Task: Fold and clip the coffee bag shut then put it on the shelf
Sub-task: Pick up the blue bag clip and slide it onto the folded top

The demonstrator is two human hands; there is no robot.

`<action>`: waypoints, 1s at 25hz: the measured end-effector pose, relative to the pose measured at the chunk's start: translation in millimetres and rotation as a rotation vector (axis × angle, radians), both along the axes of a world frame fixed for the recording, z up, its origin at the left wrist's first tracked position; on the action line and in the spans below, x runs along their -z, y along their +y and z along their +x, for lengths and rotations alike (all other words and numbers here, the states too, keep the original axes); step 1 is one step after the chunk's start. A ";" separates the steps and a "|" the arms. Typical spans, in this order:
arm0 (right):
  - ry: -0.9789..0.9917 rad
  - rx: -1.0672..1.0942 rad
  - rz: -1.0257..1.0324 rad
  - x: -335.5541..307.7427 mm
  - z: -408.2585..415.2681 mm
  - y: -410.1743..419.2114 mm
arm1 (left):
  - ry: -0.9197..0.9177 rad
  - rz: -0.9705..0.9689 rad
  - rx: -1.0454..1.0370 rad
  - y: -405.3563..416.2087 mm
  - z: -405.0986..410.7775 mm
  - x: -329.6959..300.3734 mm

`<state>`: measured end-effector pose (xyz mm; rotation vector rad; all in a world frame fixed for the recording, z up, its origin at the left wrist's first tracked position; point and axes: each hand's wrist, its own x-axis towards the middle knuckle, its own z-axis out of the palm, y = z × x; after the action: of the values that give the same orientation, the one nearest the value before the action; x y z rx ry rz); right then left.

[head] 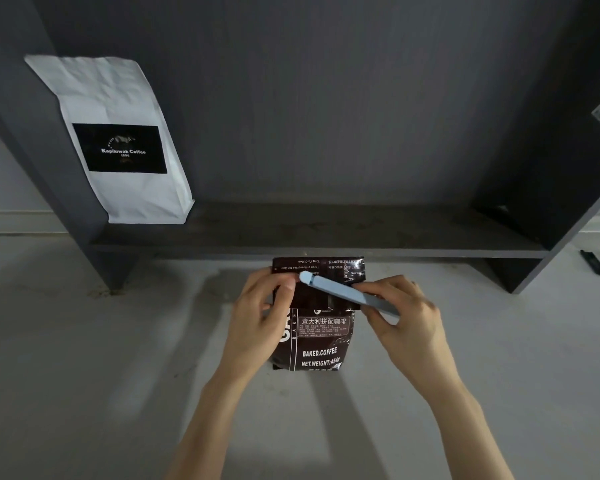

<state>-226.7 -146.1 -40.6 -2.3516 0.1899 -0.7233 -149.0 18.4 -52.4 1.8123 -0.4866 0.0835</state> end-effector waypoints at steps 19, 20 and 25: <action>-0.109 -0.057 -0.054 3.4 -0.7 2.3 | 0.127 -0.068 -0.060 -7.0 6.1 8.9; -0.116 -0.080 0.005 0.9 -1.8 1.2 | 0.135 -0.072 -0.073 -6.7 7.1 9.6; -0.073 -0.124 0.012 -6.8 -3.4 -2.5 | 0.182 -0.087 -0.102 -6.9 8.7 8.5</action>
<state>-230.2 -148.6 -33.8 -2.2983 0.0170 -0.7433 -140.3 11.5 -60.9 1.7398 -0.2581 0.0091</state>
